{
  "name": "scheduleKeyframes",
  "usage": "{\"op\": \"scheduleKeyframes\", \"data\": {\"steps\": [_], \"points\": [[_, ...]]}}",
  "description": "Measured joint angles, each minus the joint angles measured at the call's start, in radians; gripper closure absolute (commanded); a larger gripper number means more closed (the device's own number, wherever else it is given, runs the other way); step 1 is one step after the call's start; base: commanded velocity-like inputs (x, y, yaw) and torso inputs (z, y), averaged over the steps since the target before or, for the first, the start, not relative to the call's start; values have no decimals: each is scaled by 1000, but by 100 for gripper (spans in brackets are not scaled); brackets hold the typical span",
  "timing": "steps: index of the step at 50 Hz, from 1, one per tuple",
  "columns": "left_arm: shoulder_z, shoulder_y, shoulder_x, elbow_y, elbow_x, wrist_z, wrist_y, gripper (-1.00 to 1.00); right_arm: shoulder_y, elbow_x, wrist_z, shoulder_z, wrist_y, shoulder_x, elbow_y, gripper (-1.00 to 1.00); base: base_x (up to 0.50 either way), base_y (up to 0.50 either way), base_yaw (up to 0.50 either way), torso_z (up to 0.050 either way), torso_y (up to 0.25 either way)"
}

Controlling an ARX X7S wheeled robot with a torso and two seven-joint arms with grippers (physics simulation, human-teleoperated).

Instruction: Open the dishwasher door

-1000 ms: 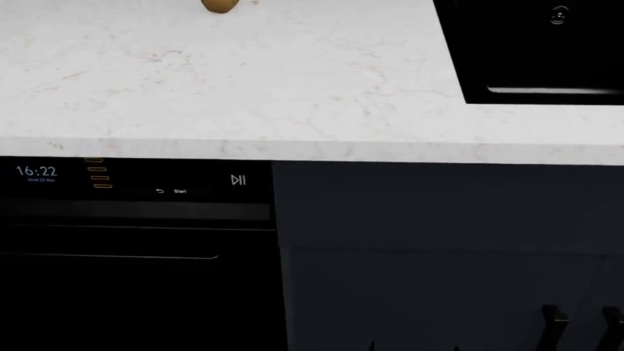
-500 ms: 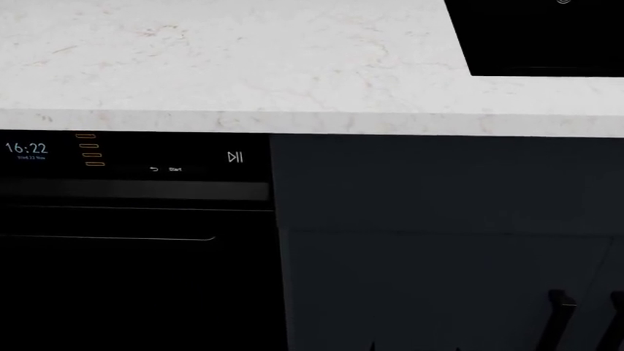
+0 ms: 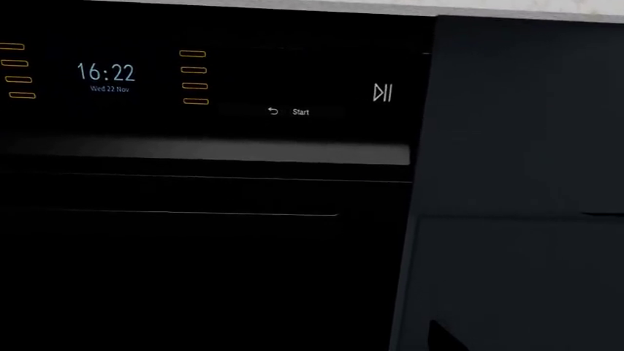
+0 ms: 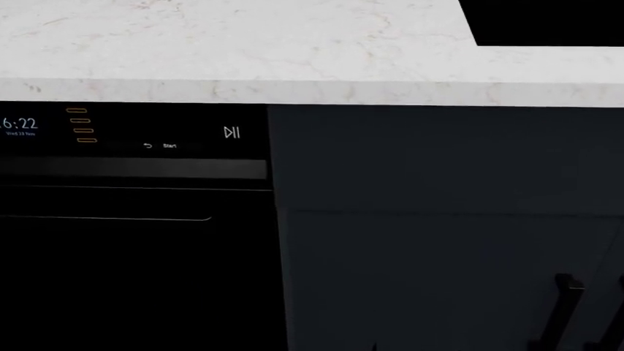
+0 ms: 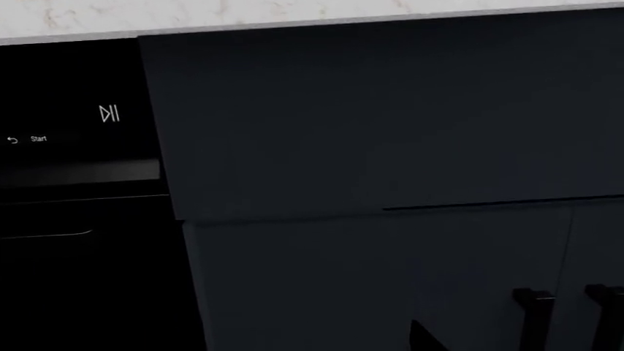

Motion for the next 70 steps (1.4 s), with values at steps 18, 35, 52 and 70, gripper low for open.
{"op": "scheduleKeyframes", "data": {"steps": [18, 35, 52, 70], "points": [[9, -4, -11, -6, -7, -13, 0, -100, 6, 10, 8, -12, -11, 6, 13, -100, 0, 0, 0, -50, 0], [21, -3, -17, -10, -5, -24, 24, -100, 0, 16, 22, -17, -17, 16, 11, -100, 99, 0, 0, -9, 0], [35, -7, -26, -6, 0, -36, 34, -100, 1, 24, 32, -24, -21, 25, 7, -100, 322, 0, 0, 0, 0], [57, 2, -54, 19, 39, -57, 13, -100, -7, 35, 40, -29, -30, 34, -4, -100, 89, 0, 0, 0, 0]]}}
